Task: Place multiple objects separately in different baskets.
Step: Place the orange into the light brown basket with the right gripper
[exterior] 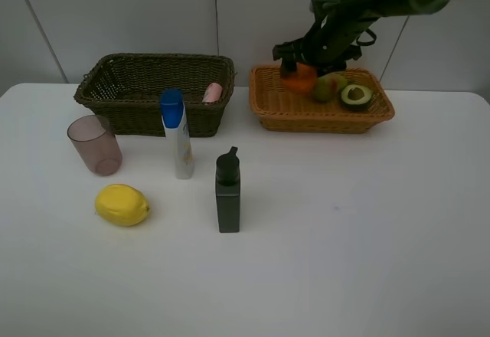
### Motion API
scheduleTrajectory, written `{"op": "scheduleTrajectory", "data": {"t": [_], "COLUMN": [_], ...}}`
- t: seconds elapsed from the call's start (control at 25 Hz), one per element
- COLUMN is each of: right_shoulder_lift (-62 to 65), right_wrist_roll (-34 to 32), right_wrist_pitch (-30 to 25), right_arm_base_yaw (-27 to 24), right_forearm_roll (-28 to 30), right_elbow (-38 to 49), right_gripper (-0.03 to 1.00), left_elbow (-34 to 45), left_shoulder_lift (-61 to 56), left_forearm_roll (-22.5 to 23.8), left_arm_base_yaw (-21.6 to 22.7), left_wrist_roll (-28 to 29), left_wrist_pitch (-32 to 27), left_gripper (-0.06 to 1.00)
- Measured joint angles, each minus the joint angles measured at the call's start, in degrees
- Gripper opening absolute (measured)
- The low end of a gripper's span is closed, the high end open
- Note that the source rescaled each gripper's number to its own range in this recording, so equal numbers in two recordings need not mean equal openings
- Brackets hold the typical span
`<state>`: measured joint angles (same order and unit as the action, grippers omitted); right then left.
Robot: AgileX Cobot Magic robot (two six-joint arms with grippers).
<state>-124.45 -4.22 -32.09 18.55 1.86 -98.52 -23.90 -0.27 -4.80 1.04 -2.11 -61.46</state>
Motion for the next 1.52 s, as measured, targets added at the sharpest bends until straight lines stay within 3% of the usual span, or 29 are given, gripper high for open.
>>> {"op": "scheduleTrajectory", "data": {"t": [1.28, 1.32, 1.44, 1.52], "right_shoulder_lift": [-0.3, -0.3, -0.3, -0.3], "right_wrist_roll": [0.0, 0.0, 0.0, 0.0], "right_wrist_pitch": [0.8, 0.7, 0.7, 0.8], "right_arm_base_yaw": [-0.1, -0.1, -0.1, -0.1], "right_forearm_roll": [-1.0, -0.6, 1.3, 1.7], "right_elbow": [-0.1, -0.1, -0.2, -0.3], "right_gripper": [0.64, 0.66, 0.88, 0.96], "left_elbow": [0.0, 0.0, 0.0, 0.0], "left_shoulder_lift": [0.0, 0.0, 0.0, 0.0], "left_forearm_roll": [0.0, 0.0, 0.0, 0.0], "left_arm_base_yaw": [0.0, 0.0, 0.0, 0.0], "left_wrist_roll": [0.0, 0.0, 0.0, 0.0], "left_wrist_pitch": [0.0, 0.0, 0.0, 0.0], "left_gripper": [0.89, 0.89, 0.89, 0.89]}}
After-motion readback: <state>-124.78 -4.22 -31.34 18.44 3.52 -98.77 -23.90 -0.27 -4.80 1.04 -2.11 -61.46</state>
